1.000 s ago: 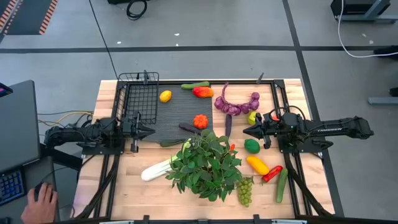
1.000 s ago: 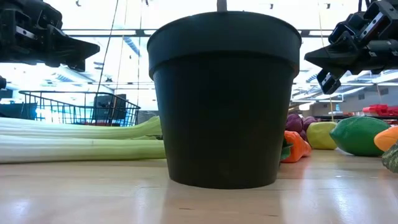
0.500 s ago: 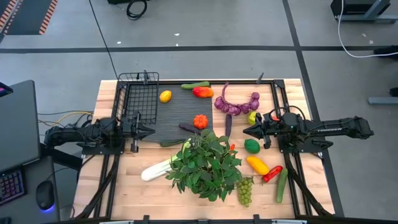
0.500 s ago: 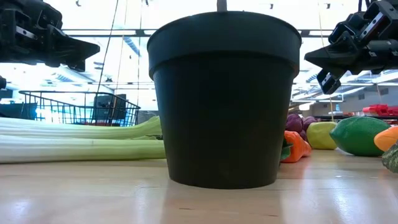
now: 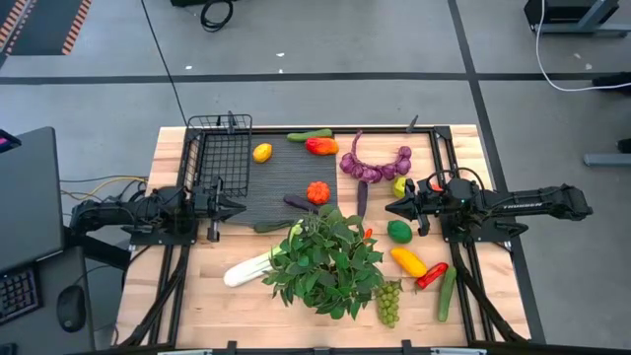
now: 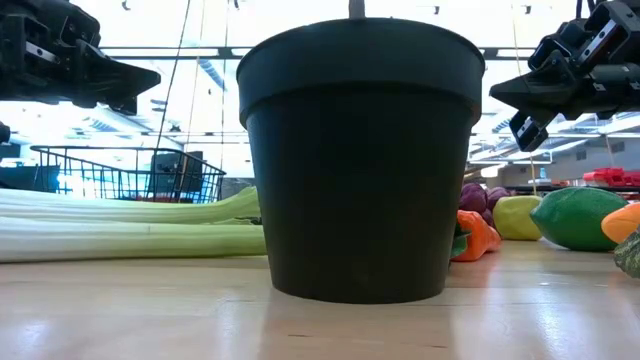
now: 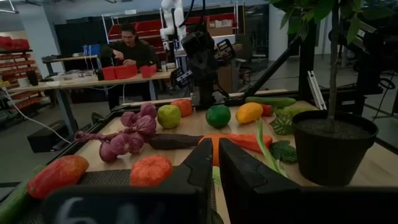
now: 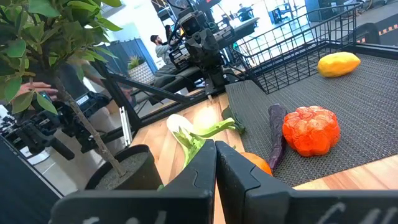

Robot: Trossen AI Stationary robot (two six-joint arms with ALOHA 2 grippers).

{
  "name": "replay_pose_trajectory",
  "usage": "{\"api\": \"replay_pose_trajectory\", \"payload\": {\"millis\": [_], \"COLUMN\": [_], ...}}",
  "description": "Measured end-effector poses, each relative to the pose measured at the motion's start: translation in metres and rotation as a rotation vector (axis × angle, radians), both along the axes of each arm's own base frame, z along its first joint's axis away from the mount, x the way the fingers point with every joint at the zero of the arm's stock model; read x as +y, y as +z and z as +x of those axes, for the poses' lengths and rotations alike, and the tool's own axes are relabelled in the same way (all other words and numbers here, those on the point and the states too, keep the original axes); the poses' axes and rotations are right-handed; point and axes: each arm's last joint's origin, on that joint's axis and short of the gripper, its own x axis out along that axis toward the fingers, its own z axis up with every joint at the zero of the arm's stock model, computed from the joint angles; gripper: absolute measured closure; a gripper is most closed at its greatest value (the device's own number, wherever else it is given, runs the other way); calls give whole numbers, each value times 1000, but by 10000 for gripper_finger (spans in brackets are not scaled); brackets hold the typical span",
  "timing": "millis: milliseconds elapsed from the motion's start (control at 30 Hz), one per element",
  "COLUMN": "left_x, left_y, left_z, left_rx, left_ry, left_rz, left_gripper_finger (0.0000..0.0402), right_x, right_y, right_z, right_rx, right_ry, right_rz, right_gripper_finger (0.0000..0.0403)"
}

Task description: Build produce basket

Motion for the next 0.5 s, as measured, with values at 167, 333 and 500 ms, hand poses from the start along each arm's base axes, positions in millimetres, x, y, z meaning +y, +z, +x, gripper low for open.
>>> {"api": "replay_pose_trajectory", "payload": {"millis": [167, 333, 500], "left_x": [0, 0, 0], "left_y": [0, 0, 0], "left_z": [0, 0, 0], "left_rx": [0, 0, 0], "left_ry": [0, 0, 0], "left_rz": [0, 0, 0], "left_gripper_finger": [374, 374, 367], "right_x": [0, 0, 0], "right_y": [0, 0, 0], "right_z": [0, 0, 0], "right_rx": [0, 0, 0], "right_ry": [0, 0, 0], "right_rz": [0, 0, 0], "right_gripper_finger": [387, 387, 387]}}
